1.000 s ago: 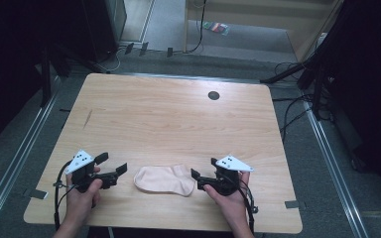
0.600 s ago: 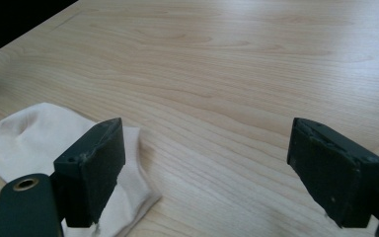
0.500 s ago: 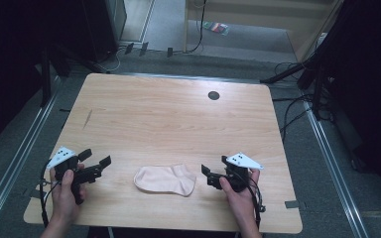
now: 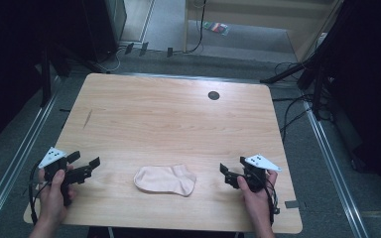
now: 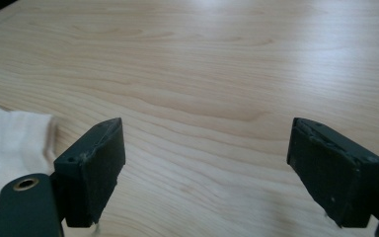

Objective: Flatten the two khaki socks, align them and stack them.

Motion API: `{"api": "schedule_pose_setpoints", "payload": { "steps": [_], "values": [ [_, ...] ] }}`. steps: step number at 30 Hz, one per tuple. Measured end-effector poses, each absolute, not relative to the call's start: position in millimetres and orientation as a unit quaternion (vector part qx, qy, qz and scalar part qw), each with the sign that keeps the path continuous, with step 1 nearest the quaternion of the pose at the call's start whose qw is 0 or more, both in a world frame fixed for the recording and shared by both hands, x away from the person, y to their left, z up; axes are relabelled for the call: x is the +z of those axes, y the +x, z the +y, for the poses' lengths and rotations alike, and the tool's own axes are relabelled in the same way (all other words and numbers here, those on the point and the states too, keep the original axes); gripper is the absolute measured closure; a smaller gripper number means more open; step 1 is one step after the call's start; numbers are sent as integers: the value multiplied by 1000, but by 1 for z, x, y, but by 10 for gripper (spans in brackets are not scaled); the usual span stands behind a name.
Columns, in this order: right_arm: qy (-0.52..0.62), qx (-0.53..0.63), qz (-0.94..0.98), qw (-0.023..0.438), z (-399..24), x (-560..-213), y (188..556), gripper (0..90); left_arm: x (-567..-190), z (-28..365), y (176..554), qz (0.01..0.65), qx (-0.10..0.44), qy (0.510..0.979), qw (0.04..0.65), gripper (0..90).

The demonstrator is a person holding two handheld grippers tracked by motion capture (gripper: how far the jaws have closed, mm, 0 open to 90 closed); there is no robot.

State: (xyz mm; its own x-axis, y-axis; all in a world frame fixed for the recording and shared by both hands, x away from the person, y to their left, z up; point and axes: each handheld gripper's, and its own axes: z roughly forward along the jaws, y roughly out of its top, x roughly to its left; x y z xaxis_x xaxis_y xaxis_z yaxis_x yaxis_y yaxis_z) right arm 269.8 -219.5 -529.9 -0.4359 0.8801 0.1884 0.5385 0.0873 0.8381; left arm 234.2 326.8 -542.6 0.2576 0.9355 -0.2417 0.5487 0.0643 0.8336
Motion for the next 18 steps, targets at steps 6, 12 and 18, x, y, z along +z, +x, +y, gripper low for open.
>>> {"api": "schedule_pose_setpoints", "payload": {
  "steps": [6,12,18],
  "values": [
    [512,442,712,190,-240,-538,267,149,-546,334,231,571,217,655,444,129],
    [521,432,711,191,-256,-543,261,148,-549,340,227,573,226,659,432,129],
    [529,431,704,196,-271,-545,256,149,-550,351,221,576,236,657,426,129]
  ]
}}
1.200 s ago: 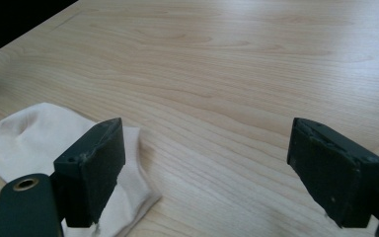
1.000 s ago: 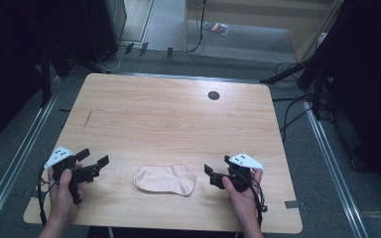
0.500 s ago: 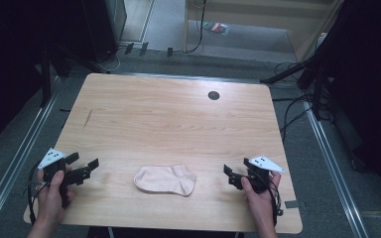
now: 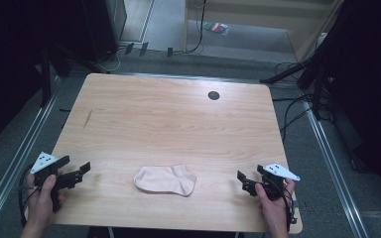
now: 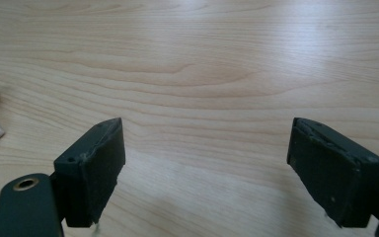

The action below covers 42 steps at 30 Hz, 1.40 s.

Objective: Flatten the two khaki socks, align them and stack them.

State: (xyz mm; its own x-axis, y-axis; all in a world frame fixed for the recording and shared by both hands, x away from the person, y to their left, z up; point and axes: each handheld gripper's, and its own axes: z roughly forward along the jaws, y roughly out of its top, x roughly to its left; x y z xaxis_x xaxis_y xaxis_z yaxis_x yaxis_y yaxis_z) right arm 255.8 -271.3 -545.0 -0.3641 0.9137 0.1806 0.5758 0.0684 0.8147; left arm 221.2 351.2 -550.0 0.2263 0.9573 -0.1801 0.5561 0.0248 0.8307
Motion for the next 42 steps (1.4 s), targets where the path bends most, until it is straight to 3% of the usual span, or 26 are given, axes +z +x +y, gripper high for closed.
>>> {"api": "schedule_pose_setpoints", "payload": {
  "steps": [17,42],
  "values": [
    [564,440,665,217,-333,-548,227,149,-551,378,198,577,258,636,443,133],
    [573,441,661,201,-337,-549,227,159,-553,377,203,581,241,650,427,135]
  ]
}}
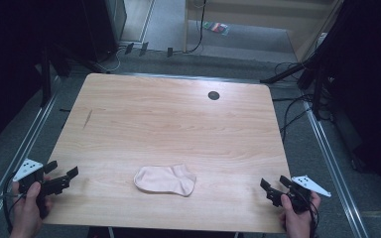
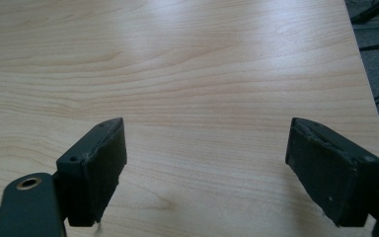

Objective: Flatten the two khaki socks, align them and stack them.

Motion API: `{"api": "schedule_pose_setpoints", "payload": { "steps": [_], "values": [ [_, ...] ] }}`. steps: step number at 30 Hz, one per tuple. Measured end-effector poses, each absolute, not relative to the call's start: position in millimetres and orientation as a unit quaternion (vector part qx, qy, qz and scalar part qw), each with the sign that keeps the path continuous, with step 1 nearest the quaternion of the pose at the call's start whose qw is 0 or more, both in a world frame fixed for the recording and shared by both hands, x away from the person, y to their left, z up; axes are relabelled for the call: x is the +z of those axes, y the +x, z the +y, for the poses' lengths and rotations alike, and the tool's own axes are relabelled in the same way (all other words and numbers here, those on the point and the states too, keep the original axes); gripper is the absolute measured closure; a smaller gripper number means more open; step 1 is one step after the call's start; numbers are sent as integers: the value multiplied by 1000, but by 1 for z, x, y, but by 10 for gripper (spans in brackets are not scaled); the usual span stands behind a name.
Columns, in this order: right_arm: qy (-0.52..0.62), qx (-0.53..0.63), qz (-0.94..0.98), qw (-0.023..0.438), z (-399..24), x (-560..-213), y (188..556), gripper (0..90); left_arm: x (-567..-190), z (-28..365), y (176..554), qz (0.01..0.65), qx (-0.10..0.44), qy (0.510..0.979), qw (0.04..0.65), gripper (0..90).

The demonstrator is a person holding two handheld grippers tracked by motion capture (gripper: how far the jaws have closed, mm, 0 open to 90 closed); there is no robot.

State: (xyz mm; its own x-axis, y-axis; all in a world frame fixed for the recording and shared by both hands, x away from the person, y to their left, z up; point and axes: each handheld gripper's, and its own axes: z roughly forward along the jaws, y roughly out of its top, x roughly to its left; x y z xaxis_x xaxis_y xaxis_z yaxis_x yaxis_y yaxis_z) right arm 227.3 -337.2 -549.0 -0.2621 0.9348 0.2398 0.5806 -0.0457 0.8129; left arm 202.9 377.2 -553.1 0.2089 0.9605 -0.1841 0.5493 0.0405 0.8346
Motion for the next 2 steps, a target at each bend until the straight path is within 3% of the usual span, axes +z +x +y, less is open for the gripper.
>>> {"api": "schedule_pose_setpoints", "payload": {
  "steps": [2],
  "values": [
    [574,442,659,202,-337,-549,227,159,-553,377,204,580,239,653,424,135]
  ]
}}
